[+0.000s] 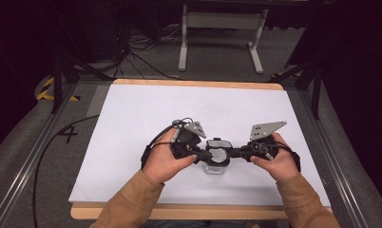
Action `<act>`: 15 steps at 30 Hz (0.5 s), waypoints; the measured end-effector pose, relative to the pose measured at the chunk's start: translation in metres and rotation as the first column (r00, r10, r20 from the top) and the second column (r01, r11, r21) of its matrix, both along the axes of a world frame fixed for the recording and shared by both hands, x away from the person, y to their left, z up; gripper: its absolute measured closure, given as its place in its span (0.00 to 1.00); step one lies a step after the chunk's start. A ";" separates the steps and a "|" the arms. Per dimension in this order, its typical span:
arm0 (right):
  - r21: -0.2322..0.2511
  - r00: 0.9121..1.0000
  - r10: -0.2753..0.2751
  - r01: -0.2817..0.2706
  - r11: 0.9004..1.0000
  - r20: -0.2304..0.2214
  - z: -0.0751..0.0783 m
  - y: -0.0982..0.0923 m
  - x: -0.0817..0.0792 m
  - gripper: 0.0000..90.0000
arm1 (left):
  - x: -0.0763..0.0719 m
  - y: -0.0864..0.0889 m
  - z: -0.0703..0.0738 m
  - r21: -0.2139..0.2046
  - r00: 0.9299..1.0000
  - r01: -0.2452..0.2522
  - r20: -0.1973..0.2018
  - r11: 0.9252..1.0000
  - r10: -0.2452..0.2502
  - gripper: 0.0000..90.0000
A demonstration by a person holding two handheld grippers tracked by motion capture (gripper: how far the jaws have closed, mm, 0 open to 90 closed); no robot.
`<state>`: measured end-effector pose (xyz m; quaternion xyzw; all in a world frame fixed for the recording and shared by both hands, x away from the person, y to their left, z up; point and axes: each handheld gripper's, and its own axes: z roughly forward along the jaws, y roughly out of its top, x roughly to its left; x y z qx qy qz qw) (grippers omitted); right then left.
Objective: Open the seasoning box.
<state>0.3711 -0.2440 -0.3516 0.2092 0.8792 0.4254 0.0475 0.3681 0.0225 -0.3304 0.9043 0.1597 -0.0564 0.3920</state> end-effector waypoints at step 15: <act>0.033 0.999 -0.024 0.023 0.999 0.032 0.003 0.001 0.001 1.00 | 0.005 -0.013 -0.038 -0.045 0.995 -0.091 0.034 0.995 0.093 1.00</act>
